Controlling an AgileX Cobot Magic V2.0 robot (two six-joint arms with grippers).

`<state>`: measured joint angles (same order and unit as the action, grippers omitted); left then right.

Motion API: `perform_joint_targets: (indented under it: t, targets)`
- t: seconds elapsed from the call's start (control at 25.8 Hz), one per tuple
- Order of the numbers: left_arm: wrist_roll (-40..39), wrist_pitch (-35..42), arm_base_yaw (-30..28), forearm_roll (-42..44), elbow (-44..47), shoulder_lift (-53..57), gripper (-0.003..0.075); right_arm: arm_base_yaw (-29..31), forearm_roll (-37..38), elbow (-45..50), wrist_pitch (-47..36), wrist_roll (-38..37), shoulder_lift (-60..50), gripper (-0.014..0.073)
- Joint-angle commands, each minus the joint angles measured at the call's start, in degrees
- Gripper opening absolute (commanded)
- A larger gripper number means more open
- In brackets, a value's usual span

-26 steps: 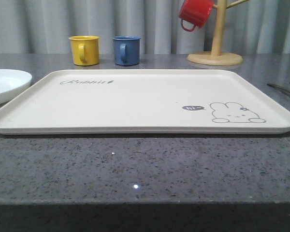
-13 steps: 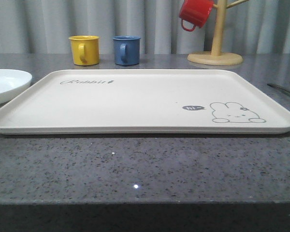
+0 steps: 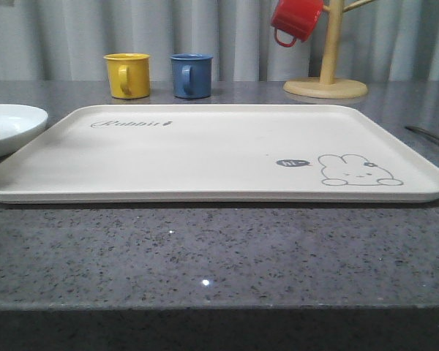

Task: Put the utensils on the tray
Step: 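Grasp the white plate rim with the left gripper and lift it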

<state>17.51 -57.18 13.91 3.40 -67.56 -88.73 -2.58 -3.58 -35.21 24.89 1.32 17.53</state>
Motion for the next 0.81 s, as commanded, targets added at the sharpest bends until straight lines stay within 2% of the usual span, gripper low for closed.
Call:
perform_joint_targets:
  t: [0.0, 0.12, 0.31, 0.58, 0.78]
  targets:
    - [0.05, -0.86, 0.37, 0.25, -2.5, -0.25, 0.0349, 0.2, -0.06, -1.9, -4.64, 0.29, 1.03, 0.0653]
    - [0.05, -0.96, 0.37, 0.25, -2.5, -0.4, 0.025, 0.2, -0.06, -1.9, -4.64, 0.29, 1.03, 0.0653]
    - [0.05, -0.17, 0.37, 1.5, -2.5, -0.4, -0.0011, 0.2, -0.06, -1.9, -4.64, 0.29, 1.03, 0.0653]
    - [0.05, 0.22, 0.68, 4.45, -5.95, 2.83, -0.0018, 0.2, -0.06, -1.9, -4.64, 0.29, 1.03, 0.0653]
    - [-0.05, 0.56, 6.04, 5.95, -12.92, 8.03, -0.0018, 0.2, -0.06, -1.9, -4.64, 0.29, 1.03, 0.0653]
